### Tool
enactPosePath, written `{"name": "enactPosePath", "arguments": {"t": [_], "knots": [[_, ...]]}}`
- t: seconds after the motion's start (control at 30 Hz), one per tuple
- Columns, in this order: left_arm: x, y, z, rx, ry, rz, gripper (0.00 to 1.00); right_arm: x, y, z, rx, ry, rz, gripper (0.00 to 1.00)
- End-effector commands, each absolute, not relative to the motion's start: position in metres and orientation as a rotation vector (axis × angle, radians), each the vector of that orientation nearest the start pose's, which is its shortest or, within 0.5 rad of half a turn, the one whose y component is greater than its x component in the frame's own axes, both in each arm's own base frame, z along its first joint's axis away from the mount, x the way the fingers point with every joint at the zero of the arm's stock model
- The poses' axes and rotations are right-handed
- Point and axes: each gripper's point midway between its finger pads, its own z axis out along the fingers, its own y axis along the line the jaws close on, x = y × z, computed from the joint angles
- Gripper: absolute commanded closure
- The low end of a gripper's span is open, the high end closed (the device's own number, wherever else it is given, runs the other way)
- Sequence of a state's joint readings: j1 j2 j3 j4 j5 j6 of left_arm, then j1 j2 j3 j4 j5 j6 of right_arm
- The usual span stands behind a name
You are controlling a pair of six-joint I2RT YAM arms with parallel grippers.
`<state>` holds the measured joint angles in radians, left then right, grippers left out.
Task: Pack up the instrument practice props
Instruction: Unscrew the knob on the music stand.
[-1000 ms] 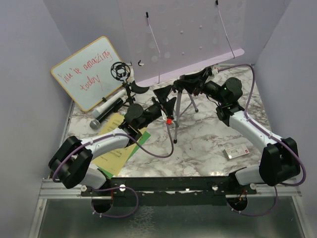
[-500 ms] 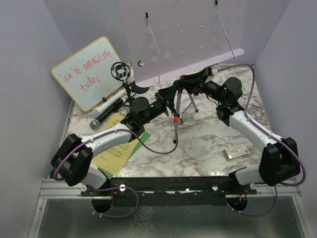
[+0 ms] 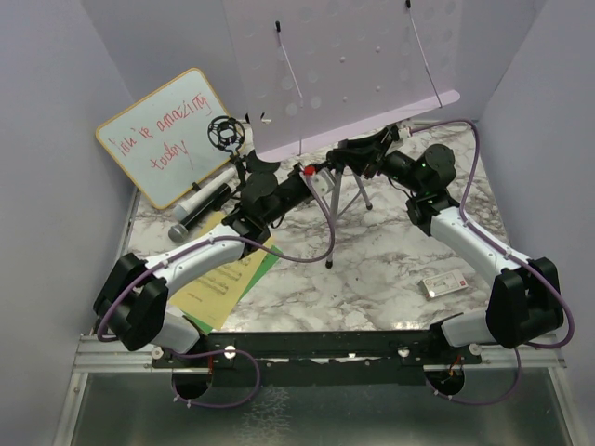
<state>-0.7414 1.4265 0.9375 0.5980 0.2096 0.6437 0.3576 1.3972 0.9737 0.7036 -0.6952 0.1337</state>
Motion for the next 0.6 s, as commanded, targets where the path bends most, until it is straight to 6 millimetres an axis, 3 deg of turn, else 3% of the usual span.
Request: {"name": "enactPosePath", "arguments": {"t": [0.0, 0.17, 0.4, 0.57], "knots": [[0.334, -0.349, 0.303, 0.679, 1.354, -0.769, 0.98, 0.350, 0.274, 0.312, -0.817, 1.306, 0.966, 0.99], [0.336, -0.351, 0.286, 0.282, 1.591, -1.099, 1.00, 0.350, 0.274, 0.313, -0.816, 1.306, 0.968, 0.99], [0.337, -0.346, 0.276, -0.370, 1.772, -1.521, 1.00, 0.352, 0.274, 0.312, -0.806, 1.319, 0.969, 0.99], [0.333, -0.349, 0.295, -0.545, 1.746, -1.704, 0.98, 0.352, 0.274, 0.313, -0.802, 1.321, 0.971, 0.99]]}}
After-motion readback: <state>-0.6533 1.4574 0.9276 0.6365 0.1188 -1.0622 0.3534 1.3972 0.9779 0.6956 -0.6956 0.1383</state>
